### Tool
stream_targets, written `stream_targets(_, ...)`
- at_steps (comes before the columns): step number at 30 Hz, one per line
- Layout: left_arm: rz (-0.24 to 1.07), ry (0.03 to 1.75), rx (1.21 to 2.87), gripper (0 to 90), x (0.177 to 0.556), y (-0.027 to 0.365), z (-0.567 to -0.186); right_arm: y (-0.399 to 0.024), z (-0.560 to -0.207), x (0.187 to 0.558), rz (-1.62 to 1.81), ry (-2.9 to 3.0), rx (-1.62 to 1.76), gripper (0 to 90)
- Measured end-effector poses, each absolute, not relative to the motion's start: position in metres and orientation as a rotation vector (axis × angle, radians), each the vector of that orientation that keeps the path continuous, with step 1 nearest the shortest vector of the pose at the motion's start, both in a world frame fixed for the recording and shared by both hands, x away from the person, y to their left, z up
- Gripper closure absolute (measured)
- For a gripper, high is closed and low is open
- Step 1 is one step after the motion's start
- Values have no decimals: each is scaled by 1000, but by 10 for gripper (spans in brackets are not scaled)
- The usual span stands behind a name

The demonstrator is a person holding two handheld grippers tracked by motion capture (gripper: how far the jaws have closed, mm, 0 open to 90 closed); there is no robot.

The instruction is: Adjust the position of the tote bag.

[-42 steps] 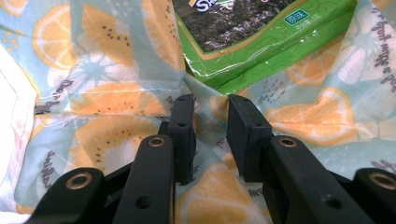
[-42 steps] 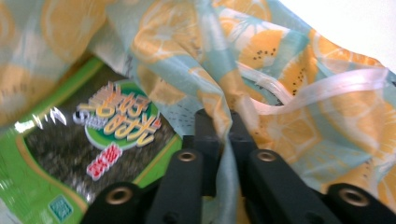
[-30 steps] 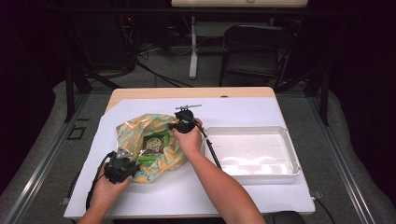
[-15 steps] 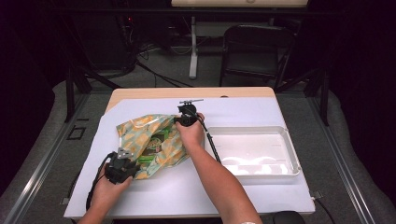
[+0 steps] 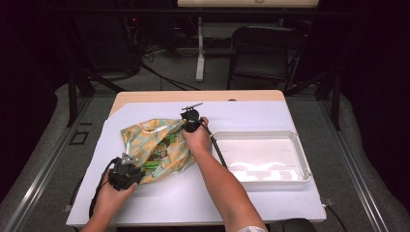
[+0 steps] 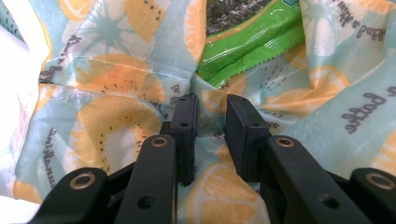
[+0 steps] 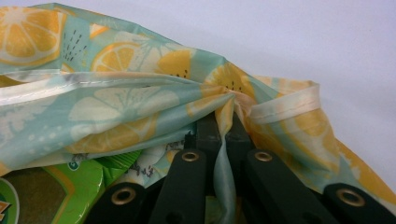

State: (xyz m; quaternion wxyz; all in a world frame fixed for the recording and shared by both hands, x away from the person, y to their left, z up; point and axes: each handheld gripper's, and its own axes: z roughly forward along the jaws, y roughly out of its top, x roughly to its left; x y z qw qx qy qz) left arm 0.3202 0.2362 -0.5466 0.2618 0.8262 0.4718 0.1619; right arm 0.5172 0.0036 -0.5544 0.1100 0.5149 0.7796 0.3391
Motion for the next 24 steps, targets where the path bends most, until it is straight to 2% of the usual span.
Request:
stream_targets(5, 434, 1269, 2212, 711, 320, 240, -537, 4, -554, 517, 991, 2296, 1511, 875)
stream_targets(9, 411, 1249, 2114, 661, 317, 249, -519, 5, -554, 516, 991, 2295, 1495, 874)
stream_targets(16, 468, 1167, 2030, 601, 319, 247, -480, 6, -554, 515, 969, 2300, 1482, 872)
stream_targets(20, 535, 1147, 2002, 534, 338, 241, -460, 5, -555, 515, 982, 2299, 1472, 872)
stream_targets(24, 534, 1147, 1987, 475, 372, 234, -463, 5, -555, 516, 986, 2305, 1470, 871)
